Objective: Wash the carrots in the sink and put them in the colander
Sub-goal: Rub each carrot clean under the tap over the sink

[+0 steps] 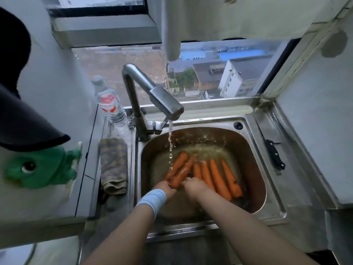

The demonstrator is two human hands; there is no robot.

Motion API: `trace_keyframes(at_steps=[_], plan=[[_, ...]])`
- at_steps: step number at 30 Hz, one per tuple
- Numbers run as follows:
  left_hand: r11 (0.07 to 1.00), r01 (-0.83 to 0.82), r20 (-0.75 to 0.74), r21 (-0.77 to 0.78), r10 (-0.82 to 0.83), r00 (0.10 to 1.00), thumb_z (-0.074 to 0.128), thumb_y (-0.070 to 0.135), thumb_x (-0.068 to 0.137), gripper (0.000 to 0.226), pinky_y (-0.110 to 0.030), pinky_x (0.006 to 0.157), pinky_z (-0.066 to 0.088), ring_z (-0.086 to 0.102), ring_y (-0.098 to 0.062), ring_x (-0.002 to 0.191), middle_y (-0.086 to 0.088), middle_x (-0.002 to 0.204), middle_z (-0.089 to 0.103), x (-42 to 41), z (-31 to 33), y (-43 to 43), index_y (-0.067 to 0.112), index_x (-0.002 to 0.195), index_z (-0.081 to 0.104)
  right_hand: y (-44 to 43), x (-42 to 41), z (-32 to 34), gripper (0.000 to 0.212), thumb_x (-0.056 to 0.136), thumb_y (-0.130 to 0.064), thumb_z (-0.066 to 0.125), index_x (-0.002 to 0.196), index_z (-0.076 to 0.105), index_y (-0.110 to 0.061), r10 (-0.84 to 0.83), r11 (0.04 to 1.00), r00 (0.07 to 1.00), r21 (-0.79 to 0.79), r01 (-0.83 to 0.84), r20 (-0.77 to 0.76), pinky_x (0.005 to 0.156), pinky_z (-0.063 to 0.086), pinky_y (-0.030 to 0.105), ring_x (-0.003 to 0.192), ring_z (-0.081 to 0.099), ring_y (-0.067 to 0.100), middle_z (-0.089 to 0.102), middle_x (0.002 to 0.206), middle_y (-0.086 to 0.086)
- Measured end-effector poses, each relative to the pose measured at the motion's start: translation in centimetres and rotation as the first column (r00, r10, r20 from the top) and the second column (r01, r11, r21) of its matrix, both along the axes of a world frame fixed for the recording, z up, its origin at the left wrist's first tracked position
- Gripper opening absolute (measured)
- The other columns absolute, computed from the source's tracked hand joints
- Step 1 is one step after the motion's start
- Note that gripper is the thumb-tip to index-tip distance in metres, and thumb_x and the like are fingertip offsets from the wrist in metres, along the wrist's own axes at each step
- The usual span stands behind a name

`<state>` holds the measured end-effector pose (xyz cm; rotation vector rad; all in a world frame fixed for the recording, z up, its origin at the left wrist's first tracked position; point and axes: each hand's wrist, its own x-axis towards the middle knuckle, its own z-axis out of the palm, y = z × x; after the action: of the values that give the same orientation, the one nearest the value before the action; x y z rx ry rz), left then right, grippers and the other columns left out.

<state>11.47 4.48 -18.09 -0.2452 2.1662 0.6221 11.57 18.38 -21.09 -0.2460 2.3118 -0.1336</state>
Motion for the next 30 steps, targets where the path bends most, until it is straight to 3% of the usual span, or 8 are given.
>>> trace_keyframes(at_steps=[6, 8, 11, 13, 17, 25, 27, 30], plan=[[1.000, -0.002, -0.022, 0.013, 0.002, 1.000, 0.061, 0.032, 0.094, 0.039, -0.030, 0.097, 0.046, 0.062, -0.031, 0.116, -0.014, 0.129, 0.066, -1.3, -3.5, -2.2, 0.013, 0.129, 0.065, -1.7, -2.1, -4.4, 0.072, 0.106, -0.024, 0.047, 0.164, 0.004, -0.022, 0.250, 0.961, 0.965, 0.139, -0.238, -0.076, 0.124, 0.017, 0.054, 0.158, -0.004, 0.029, -0.006, 0.172, 0.003], [1.000, -0.011, -0.024, 0.012, 0.011, 1.000, 0.060, 0.031, 0.096, 0.041, -0.030, 0.098, 0.044, 0.060, -0.030, 0.120, -0.013, 0.134, 0.062, -1.5, -4.5, -2.3, 0.011, 0.131, 0.062, -2.0, -2.5, -5.7, 0.074, 0.105, -0.024, 0.048, 0.164, 0.002, -0.021, 0.308, 0.944, 0.939, 0.173, -0.282, -0.150, 0.123, 0.020, 0.054, 0.158, 0.004, 0.031, 0.000, 0.172, 0.008], [1.000, -0.018, -0.025, 0.012, 0.018, 1.000, 0.059, 0.031, 0.097, 0.045, -0.031, 0.104, 0.041, 0.056, -0.030, 0.126, -0.012, 0.140, 0.058, -1.6, -5.4, -2.2, 0.011, 0.137, 0.056, -2.7, -2.6, -6.8, 0.059, 0.105, -0.027, 0.046, 0.160, 0.026, -0.014, 0.417, 0.896, 0.867, 0.282, -0.342, -0.274, 0.116, 0.030, 0.053, 0.147, 0.029, 0.036, 0.027, 0.162, 0.017], [1.000, -0.013, -0.027, 0.003, 0.014, 1.000, 0.058, 0.029, 0.097, 0.045, -0.031, 0.104, 0.042, 0.056, -0.030, 0.126, -0.013, 0.141, 0.057, -1.7, -5.3, -1.8, 0.012, 0.138, 0.055, -2.9, -2.6, -7.1, 0.051, 0.104, -0.028, 0.047, 0.153, 0.041, -0.013, 0.483, 0.856, 0.824, 0.356, -0.374, -0.297, 0.112, 0.034, 0.052, 0.140, 0.037, 0.036, 0.036, 0.156, 0.017], [1.000, -0.002, -0.041, 0.016, 0.003, 0.999, 0.055, 0.023, 0.097, 0.037, -0.032, 0.105, 0.042, 0.057, -0.030, 0.124, -0.009, 0.137, 0.060, -1.7, -3.7, -1.3, 0.013, 0.133, 0.059, -2.4, -2.6, -7.0, 0.050, 0.104, -0.026, 0.047, 0.152, 0.040, -0.015, 0.525, 0.837, 0.819, 0.313, -0.448, -0.232, 0.113, 0.031, 0.054, 0.139, 0.045, 0.035, 0.045, 0.154, 0.014], [0.948, -0.139, -0.033, 0.286, 0.155, 0.987, 0.069, 0.011, 0.089, 0.044, -0.030, 0.094, 0.052, 0.065, -0.021, 0.105, -0.009, 0.120, 0.068, -1.1, 4.4, -2.4, 0.015, 0.131, 0.059, -2.2, -1.4, 2.7, 0.059, 0.102, -0.018, 0.053, 0.156, 0.032, -0.016, 0.110, 0.977, 0.970, -0.158, -0.146, -0.215, 0.111, 0.041, 0.042, 0.133, 0.054, 0.030, 0.049, 0.151, 0.010], [0.887, -0.247, 0.014, 0.391, 0.262, 0.965, 0.065, 0.004, 0.091, 0.035, -0.032, 0.078, 0.058, 0.066, -0.021, 0.089, -0.007, 0.103, 0.068, -1.3, 6.9, -3.0, 0.018, 0.123, 0.061, -1.9, -0.6, 5.4, 0.063, 0.097, -0.018, 0.062, 0.155, 0.037, -0.022, -0.075, 0.952, 0.977, -0.307, 0.011, -0.198, 0.113, 0.039, 0.034, 0.134, 0.054, 0.025, 0.052, 0.150, 0.006], [0.714, -0.444, 0.179, 0.542, 0.418, 0.891, 0.057, -0.002, 0.096, 0.030, -0.041, 0.077, 0.056, 0.064, -0.029, 0.083, -0.015, 0.096, 0.064, -1.9, 10.6, -3.7, 0.005, 0.125, 0.058, -2.0, 0.5, 9.3, 0.061, 0.088, -0.019, 0.071, 0.144, 0.048, -0.024, -0.365, 0.851, 0.910, -0.467, 0.241, -0.195, 0.099, 0.043, 0.027, 0.124, 0.060, 0.026, 0.064, 0.135, 0.005]])
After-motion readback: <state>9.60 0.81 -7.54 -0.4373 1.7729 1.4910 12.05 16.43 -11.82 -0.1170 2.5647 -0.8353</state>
